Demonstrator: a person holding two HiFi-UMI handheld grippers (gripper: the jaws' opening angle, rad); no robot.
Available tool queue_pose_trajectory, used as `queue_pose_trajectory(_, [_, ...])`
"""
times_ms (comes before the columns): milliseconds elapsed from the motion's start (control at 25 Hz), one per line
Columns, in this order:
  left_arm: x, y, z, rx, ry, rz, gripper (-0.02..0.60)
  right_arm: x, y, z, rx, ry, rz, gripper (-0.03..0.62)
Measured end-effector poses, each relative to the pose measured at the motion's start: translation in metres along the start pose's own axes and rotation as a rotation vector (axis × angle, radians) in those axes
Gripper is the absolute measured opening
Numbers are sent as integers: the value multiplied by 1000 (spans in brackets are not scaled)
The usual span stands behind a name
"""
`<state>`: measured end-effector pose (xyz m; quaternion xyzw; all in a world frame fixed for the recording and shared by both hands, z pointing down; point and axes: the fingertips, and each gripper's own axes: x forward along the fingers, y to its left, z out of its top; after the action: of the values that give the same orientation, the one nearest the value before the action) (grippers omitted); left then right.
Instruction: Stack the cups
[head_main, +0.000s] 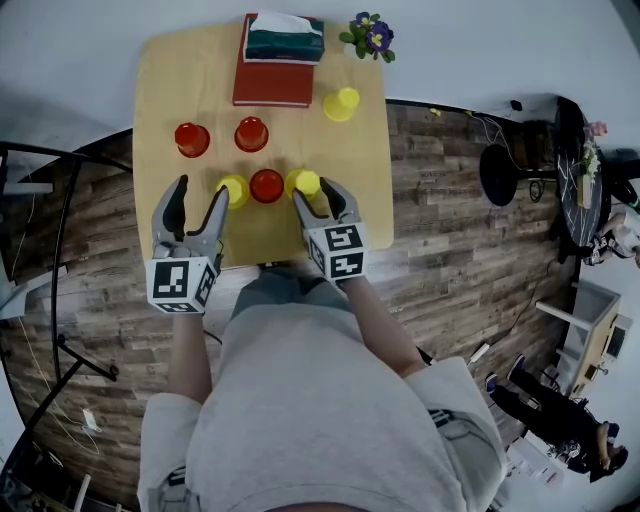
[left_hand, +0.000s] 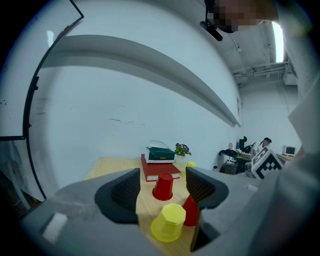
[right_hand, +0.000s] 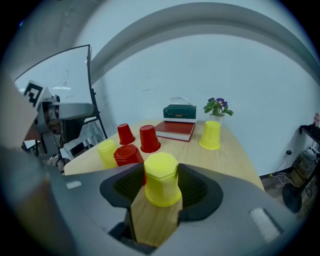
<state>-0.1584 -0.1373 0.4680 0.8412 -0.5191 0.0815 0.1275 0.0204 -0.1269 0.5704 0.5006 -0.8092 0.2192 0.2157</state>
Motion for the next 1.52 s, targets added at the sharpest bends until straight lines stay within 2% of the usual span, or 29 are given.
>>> queue_pose_trajectory(240, [-4,2,-2,3,1,10,290,-2,0,4,7,-20,-1,230])
queue_pose_trajectory(560, [4,23,-3,40,25,24,291,-25,2,57,65,-211,24,232])
queue_pose_trajectory(800, [32,50,-16,59,84,42,333,-42,1,89,87,-292,19,227])
queue_pose_trajectory(1080, [68,83,-50,102,195,92,339,-50,-3,87,91,-284,-17,225])
queue_pose_trajectory(1360, [93,103,-77,88,273,125,342,-55,-3,82,82,-262,-37,225])
queue_pose_trajectory(1400, [95,105,-79,86,284,132,339,-56,-3,82,80,-259,-38,227])
queue_pose_trajectory(1480, [95,110,-81,93,301,149,251,-56,-2,81,79,-257,-37,225])
queue_pose_trajectory(1520, [94,111,-80,99,305,153,239,-56,-1,81,78,-257,-35,225])
